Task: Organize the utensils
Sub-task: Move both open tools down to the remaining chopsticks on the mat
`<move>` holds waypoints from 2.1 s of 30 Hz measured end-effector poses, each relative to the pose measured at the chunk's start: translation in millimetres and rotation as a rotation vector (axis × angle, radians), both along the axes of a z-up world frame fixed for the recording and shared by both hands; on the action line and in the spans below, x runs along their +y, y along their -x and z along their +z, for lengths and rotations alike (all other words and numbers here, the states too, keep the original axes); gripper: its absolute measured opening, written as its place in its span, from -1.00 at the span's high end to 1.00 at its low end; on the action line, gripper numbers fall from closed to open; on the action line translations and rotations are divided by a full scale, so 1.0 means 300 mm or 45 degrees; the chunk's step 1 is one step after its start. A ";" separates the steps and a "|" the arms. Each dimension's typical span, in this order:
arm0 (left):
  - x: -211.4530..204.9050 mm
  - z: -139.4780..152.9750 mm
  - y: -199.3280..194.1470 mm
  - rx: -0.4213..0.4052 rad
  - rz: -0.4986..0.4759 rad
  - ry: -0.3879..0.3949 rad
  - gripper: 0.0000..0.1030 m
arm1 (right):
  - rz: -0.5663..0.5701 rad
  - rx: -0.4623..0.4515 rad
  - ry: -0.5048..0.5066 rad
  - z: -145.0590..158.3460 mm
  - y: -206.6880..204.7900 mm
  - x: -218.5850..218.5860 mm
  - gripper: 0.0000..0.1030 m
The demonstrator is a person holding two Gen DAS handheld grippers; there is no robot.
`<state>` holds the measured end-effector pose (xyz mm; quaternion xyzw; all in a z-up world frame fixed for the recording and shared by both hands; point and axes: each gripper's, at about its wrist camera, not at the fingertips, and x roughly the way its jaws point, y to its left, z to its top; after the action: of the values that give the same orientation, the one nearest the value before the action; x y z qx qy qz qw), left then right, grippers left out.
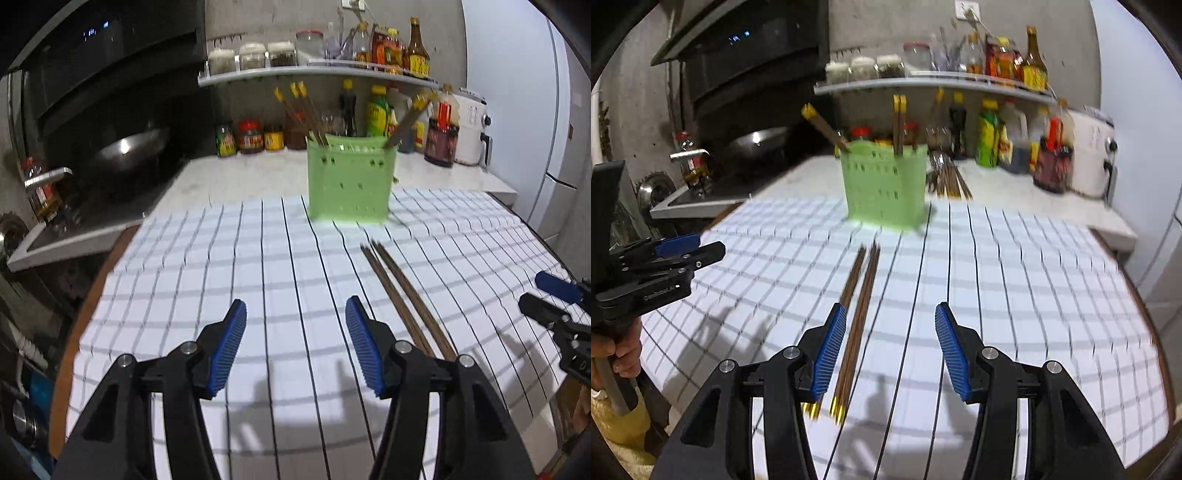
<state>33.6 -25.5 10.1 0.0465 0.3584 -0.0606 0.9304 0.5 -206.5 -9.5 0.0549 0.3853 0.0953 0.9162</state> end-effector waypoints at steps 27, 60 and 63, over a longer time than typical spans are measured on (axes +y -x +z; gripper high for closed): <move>0.021 -0.066 -0.102 0.077 0.041 0.023 -0.07 | 0.108 0.244 -0.017 -0.210 -0.107 0.100 0.48; -0.270 -0.246 -0.133 0.453 -0.203 0.122 -0.07 | 0.020 0.250 0.035 -0.246 -0.020 -0.078 0.86; -0.288 -0.249 -0.133 0.452 -0.198 0.078 -0.07 | 0.021 0.244 0.025 -0.248 -0.020 -0.087 0.86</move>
<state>73.5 -112.0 -64.6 0.0342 0.5102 -0.1505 0.8461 6.4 -232.8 -84.0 0.0517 0.4724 0.0934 0.8749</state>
